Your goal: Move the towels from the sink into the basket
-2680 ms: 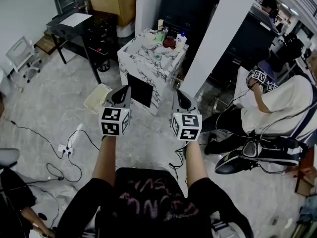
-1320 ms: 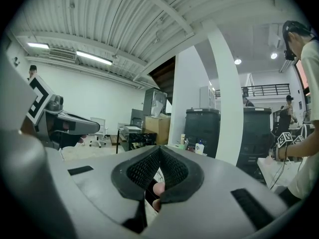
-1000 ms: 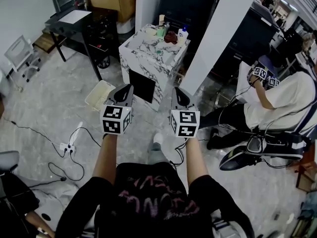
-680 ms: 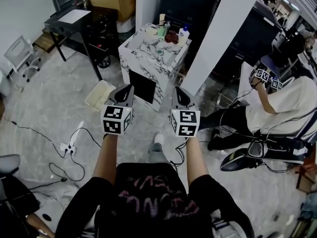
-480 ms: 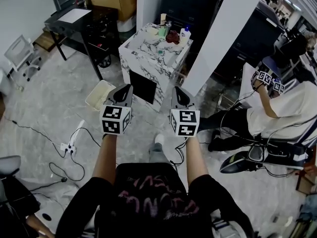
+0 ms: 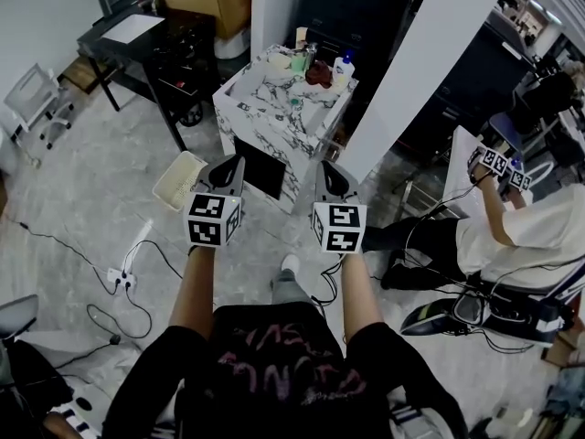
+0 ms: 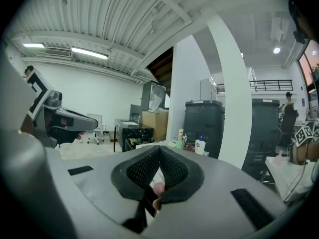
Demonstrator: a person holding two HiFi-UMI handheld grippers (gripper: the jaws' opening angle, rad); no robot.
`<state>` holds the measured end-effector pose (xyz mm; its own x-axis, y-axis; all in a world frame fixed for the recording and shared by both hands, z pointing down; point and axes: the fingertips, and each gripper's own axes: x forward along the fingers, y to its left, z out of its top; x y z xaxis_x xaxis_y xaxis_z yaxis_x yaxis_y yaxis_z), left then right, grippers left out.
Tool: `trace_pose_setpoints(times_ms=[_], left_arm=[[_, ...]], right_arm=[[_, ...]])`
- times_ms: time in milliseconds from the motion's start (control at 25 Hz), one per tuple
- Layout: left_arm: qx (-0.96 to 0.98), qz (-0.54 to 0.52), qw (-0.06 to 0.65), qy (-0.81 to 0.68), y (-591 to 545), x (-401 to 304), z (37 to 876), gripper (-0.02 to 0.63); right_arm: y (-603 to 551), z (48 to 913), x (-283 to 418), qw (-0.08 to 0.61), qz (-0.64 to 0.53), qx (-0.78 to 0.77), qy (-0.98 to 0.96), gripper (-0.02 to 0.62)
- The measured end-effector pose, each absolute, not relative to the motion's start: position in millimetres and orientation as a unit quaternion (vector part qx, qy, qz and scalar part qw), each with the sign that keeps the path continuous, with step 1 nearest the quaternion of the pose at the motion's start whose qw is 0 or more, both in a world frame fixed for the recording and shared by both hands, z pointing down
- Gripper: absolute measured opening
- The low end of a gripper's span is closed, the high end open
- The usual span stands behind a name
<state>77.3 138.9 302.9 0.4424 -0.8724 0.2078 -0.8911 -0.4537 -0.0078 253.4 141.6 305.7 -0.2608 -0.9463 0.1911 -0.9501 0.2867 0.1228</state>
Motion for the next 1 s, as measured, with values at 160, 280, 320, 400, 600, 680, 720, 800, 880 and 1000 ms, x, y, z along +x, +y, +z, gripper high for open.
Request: trace_pose_setpoints(times_ms=[160,280,320,400,600,680,720,800,880,1000], left_arm=[[0.847,0.096,0.054,-0.520,106.1,85.9,306.2,0.017],[0.846,0.100,0.057,-0.520,82.4,90.8,310.2,0.017],[0.846,0.103,0.056,-0.519,74.4,93.0,311.6,0.017],[0.848,0.111,0.050,-0.516,56.6,97.7,312.5,0.017],[0.851,0.102,0.053,-0.512,13.4,107.8,305.4,0.017],[0.851,0.106,0.056,-0.511,0.5,113.5,308.3,0.017],[0.851,0.110,0.057,-0.510,-5.4,116.5,310.5,0.017],[0.851,0.114,0.062,-0.509,-16.5,122.2,314.0,0.017],[0.851,0.115,0.068,-0.508,-28.3,128.7,315.0,0.017],[0.850,0.115,0.069,-0.510,-47.6,138.2,312.1,0.017]], right_arm=[[107.8,307.8,262.7,0.115,0.011,0.597,-0.794,0.015],[83.5,311.0,267.1,0.118,0.013,0.595,-0.795,0.015],[75.9,312.4,269.0,0.119,0.013,0.595,-0.795,0.015],[61.1,314.6,273.3,0.121,0.014,0.595,-0.794,0.015],[25.1,322.1,285.7,0.123,0.019,0.598,-0.792,0.015],[10.8,324.1,289.7,0.124,0.022,0.598,-0.791,0.015],[4.0,324.4,291.0,0.125,0.023,0.598,-0.792,0.015],[-9.1,324.1,293.0,0.127,0.025,0.594,-0.794,0.015],[-22.7,322.9,296.4,0.128,0.025,0.591,-0.796,0.015],[-43.3,320.3,303.6,0.128,0.026,0.587,-0.799,0.015]])
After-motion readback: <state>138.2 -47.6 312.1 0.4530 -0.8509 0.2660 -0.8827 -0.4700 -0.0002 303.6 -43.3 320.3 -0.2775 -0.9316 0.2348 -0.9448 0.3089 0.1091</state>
